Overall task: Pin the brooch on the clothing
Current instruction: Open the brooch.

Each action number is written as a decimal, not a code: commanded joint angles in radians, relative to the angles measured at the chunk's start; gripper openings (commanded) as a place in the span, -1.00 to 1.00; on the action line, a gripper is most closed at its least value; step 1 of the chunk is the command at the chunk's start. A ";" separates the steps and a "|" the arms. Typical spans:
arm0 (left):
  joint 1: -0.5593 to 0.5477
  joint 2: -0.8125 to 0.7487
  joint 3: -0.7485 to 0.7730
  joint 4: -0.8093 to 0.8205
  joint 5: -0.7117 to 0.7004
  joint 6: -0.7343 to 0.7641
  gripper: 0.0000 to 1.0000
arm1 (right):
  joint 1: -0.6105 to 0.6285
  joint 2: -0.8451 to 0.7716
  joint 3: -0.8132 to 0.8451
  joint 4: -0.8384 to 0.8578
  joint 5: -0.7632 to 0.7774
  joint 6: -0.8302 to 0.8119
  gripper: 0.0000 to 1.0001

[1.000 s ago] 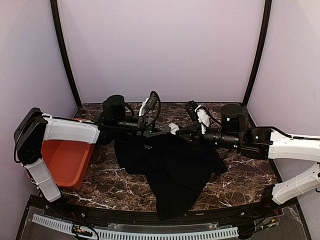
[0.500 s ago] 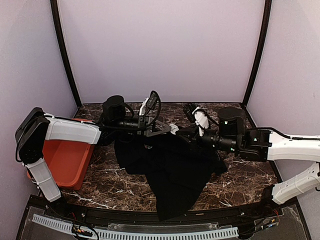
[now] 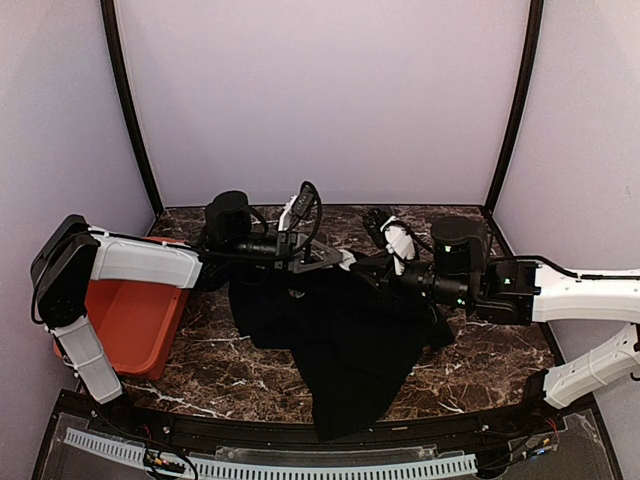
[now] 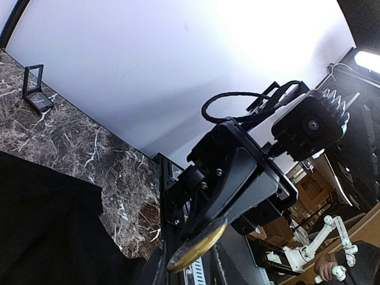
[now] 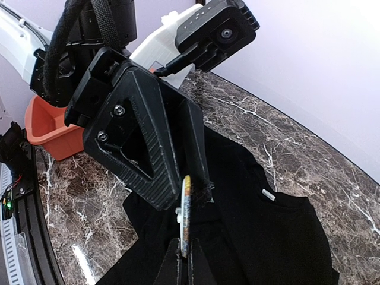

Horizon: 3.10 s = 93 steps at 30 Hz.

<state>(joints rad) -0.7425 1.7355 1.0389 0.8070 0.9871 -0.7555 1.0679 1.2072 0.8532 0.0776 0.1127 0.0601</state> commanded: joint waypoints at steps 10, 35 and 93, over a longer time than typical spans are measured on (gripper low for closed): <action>-0.001 0.002 -0.011 0.034 0.029 -0.013 -0.40 | 0.008 -0.018 0.026 0.031 0.063 0.009 -1.00; -0.003 -0.004 -0.010 0.025 0.019 0.000 -0.47 | 0.008 -0.002 0.062 0.007 0.032 0.011 -1.00; 0.009 0.029 -0.039 0.212 0.021 -0.133 -0.70 | 0.035 -0.033 0.007 0.048 0.051 -0.002 -1.00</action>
<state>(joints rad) -0.7376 1.7805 1.0126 1.0225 1.0016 -0.9077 1.0912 1.1793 0.8524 0.1051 0.1562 0.0570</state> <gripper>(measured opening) 0.153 0.009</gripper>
